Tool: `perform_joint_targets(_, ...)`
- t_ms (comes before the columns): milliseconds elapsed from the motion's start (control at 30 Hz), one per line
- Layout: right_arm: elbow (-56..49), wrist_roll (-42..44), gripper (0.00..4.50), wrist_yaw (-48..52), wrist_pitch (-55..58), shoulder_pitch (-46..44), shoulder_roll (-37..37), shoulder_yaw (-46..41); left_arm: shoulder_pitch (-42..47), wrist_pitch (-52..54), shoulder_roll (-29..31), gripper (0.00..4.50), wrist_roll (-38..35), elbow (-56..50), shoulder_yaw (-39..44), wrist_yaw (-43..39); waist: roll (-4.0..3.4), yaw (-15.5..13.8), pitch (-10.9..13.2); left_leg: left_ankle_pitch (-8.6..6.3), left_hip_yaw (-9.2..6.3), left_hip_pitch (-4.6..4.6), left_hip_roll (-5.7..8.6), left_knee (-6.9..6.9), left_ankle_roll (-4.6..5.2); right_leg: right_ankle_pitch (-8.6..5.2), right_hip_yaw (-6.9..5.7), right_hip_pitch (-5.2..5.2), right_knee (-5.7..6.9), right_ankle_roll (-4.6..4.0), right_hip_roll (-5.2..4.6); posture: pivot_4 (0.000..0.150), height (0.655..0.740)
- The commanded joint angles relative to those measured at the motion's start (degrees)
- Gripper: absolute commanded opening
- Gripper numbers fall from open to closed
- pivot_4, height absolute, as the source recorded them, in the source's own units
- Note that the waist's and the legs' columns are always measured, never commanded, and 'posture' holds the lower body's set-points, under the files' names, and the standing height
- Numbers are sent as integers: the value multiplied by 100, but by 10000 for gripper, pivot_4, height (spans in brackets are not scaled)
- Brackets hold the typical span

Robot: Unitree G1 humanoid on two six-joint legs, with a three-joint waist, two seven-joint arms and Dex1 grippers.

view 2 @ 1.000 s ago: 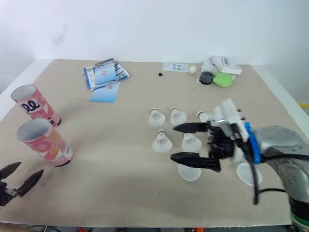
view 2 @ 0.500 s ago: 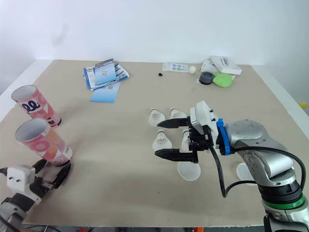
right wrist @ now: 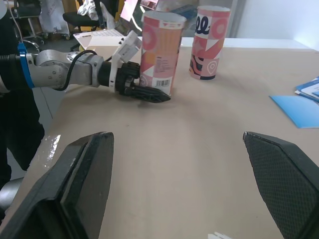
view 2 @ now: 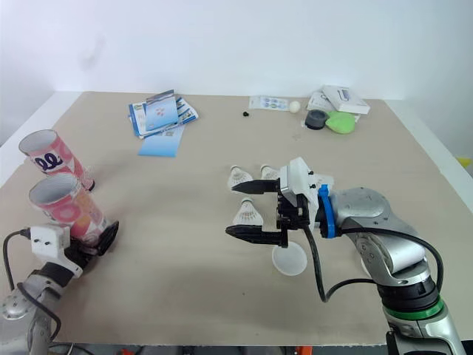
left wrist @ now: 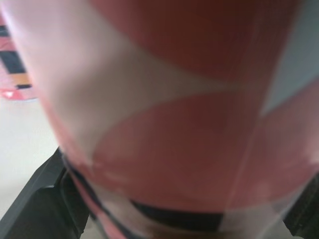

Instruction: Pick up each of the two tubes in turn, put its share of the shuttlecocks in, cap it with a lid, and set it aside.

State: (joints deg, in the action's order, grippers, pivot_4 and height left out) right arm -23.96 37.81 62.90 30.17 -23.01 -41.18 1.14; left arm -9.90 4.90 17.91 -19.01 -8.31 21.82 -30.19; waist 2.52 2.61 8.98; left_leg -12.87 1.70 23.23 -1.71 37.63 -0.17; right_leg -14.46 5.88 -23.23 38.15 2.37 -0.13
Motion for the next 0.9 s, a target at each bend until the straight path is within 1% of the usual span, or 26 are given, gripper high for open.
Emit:
perform_joint_targets(33, -90, 0, 44290, -59, -51, -24, 0, -75, -18, -47, 90, 45000, -8, -11, -56, 17, 0, 0, 0, 0, 0, 0, 0, 0, 0, 0, 0, -1, 0, -2, 0, 1500, 7400)
perform_joint_targets(433, -228, 19, 44290, -245, 38, 17, 14, 12, -168, -76, 140, 45000, 11, -181, -195, 113, -4, 1, 2, 0, 0, -1, 0, 0, 0, -3, 2, -1, 0, 1, -2, 1500, 7400)
perform_joint_targets(467, -235, 29, 45000, -259, 46, 16, 16, 16, -173, -68, 147, 39880, -2, -196, -202, 111, -5, 1, 2, 0, 0, -1, -1, 0, 0, -3, 2, -1, 0, 1, -2, 1500, 7400)
perform_joint_targets(533, -239, 38, 45000, -290, 56, 18, 30, 26, -185, -30, 182, 34670, 25, -222, -228, 132, -5, 2, 3, 0, 1, 0, 0, -1, 0, -3, 2, -1, 0, 1, -2, 1500, 7400)
perform_joint_targets(767, -352, 80, 45000, -496, 146, 166, 73, -12, -161, 78, 345, 34670, 54, -338, -263, 128, -6, 2, 3, 0, 0, 1, 0, 0, 0, -6, 1, -2, -1, 4, -3, 1500, 7400)
perform_joint_targets(833, -518, 132, 45000, -658, 195, 441, 65, -117, -147, 154, 573, 34670, 80, -461, -290, 0, -4, 2, 4, 0, -2, 2, 0, -1, 0, -6, 0, -2, -1, 3, -2, 1500, 7400)
perform_joint_targets(900, -801, 216, 45000, -951, 238, 897, 125, -296, -116, 264, 996, 34670, 143, -643, -362, -254, -2, -9, 4, 0, -9, 7, -1, -4, 0, -11, -7, -4, -1, -1, -2, 1500, 7400)
